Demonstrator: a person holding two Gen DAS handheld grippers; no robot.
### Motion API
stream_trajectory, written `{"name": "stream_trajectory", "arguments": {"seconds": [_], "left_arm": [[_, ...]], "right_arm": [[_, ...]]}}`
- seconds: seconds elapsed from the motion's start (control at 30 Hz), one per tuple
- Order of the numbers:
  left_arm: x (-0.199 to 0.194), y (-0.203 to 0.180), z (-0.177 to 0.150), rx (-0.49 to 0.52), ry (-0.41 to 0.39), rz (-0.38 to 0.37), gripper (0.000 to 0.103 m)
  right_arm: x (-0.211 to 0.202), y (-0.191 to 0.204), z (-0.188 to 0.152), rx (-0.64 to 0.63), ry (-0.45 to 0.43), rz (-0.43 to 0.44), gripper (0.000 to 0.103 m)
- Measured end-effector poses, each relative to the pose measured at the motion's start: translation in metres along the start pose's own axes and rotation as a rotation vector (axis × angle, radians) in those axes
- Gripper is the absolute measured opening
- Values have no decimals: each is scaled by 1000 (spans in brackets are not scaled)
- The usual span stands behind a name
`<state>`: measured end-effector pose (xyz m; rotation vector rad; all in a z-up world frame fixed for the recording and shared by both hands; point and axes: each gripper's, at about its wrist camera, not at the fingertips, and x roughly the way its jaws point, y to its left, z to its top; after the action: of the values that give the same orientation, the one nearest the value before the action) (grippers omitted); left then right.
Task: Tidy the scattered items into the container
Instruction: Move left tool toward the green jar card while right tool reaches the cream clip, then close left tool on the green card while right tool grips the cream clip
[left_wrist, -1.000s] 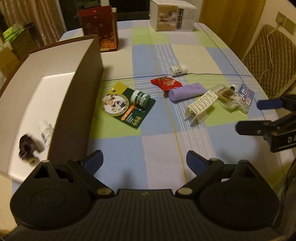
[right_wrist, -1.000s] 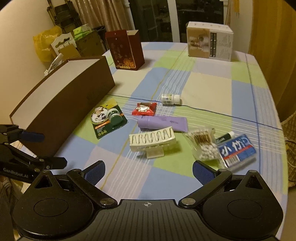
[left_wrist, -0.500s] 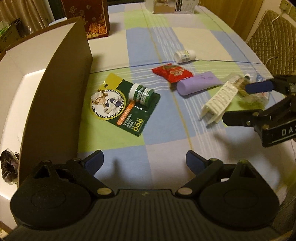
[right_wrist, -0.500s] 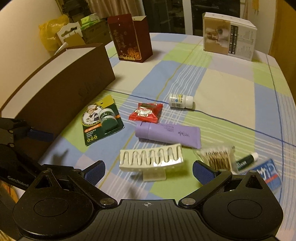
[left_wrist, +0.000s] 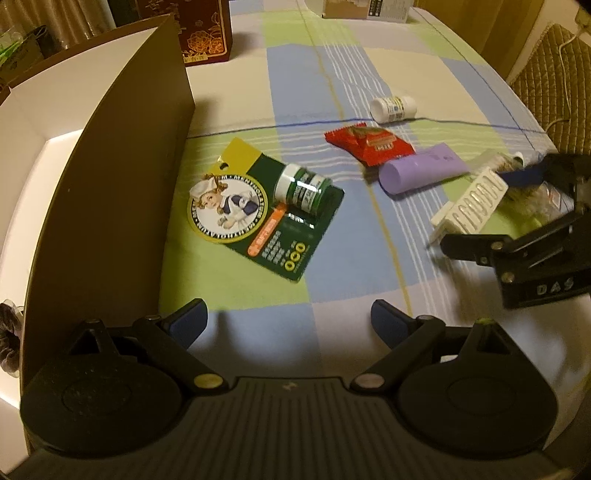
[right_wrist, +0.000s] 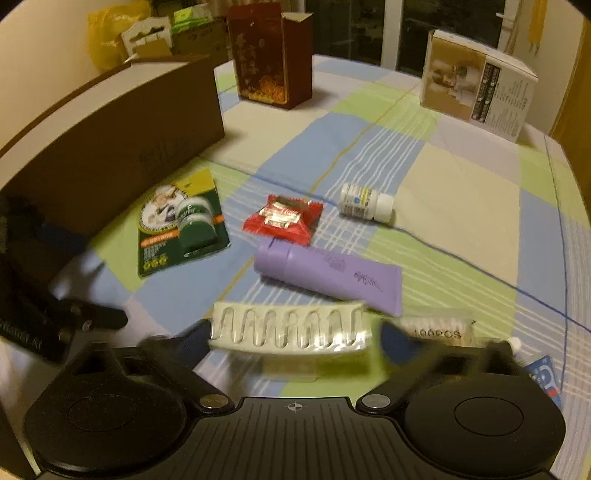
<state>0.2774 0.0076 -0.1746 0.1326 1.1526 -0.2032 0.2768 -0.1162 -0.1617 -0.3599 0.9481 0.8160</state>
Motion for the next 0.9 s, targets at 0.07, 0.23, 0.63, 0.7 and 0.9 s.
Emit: {"name": "stream_trajectory", "arguments": {"seconds": [0.07,0.23,0.63,0.7,0.9], "left_arm": [[0,-1,3,-2,-14,-3,90],[2,-4,12,-5,-53,-7,86],[27,-26,46,19,-123,26,66],[33,-29,50,50,-135,67,63],[47,-32,52,104,-136,77,39]], "right_arm": [[-2,-1,-1,1,7,-12,88],[-10,-13,-1,62,2,-32,88],[-19,-34,2,174,-4,-30,88],[-19,-38,2,197,-5,-21,88],[-19,-39,1,203,5,-11,88]]}}
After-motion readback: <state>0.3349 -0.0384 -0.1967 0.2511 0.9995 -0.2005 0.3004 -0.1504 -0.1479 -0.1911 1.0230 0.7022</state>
